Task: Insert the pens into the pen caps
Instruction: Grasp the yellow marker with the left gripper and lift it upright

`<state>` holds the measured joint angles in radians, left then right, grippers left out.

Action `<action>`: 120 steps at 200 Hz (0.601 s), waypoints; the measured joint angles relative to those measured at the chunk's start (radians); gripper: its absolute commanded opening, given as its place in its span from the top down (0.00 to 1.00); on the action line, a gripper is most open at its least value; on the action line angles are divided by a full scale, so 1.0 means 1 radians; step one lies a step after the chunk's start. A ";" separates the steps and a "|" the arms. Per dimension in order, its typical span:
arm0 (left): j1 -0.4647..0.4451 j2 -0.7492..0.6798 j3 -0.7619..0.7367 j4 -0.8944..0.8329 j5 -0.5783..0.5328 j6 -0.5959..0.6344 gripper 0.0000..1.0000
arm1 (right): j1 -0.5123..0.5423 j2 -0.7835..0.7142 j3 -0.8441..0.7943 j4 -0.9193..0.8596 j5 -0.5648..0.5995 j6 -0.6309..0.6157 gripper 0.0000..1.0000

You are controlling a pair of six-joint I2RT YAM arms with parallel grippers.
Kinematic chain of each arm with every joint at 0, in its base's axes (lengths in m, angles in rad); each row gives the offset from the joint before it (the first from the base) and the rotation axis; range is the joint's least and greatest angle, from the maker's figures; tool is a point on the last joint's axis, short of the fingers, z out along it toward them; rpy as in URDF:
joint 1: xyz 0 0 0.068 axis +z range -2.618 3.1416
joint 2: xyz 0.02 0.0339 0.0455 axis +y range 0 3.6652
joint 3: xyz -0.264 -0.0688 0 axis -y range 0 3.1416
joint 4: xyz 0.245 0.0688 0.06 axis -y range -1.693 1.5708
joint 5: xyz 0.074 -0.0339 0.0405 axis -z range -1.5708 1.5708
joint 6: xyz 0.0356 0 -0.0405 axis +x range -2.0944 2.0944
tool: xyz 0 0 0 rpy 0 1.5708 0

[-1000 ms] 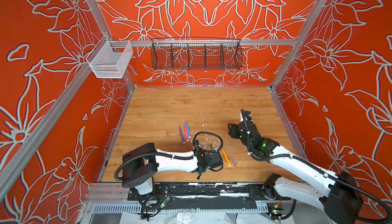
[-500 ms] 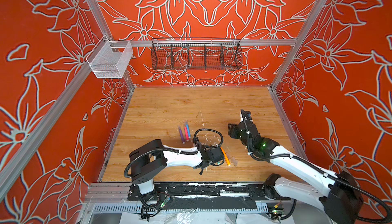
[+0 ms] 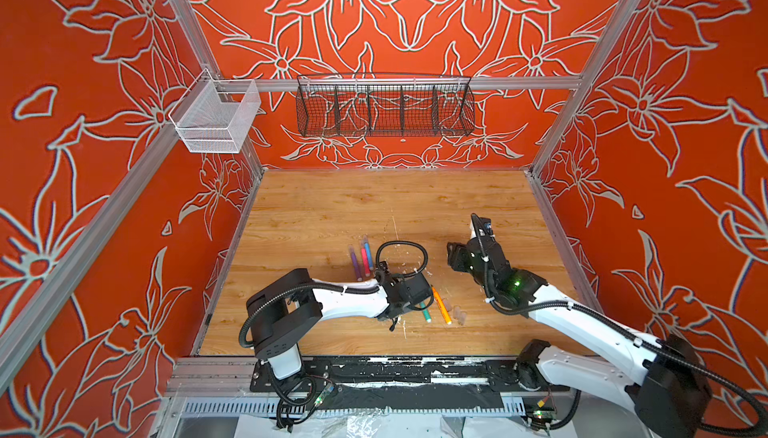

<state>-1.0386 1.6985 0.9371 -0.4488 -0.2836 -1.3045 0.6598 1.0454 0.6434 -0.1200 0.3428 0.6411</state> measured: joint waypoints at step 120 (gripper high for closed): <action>0.057 -0.403 0.238 -0.107 0.023 0.562 1.00 | 0.000 0.007 0.000 0.000 -0.003 0.018 0.37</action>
<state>-0.9813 1.2953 1.1751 -0.5560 -0.2611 -0.7422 0.6594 1.0527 0.6434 -0.1204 0.3393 0.6590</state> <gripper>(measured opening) 0.109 0.628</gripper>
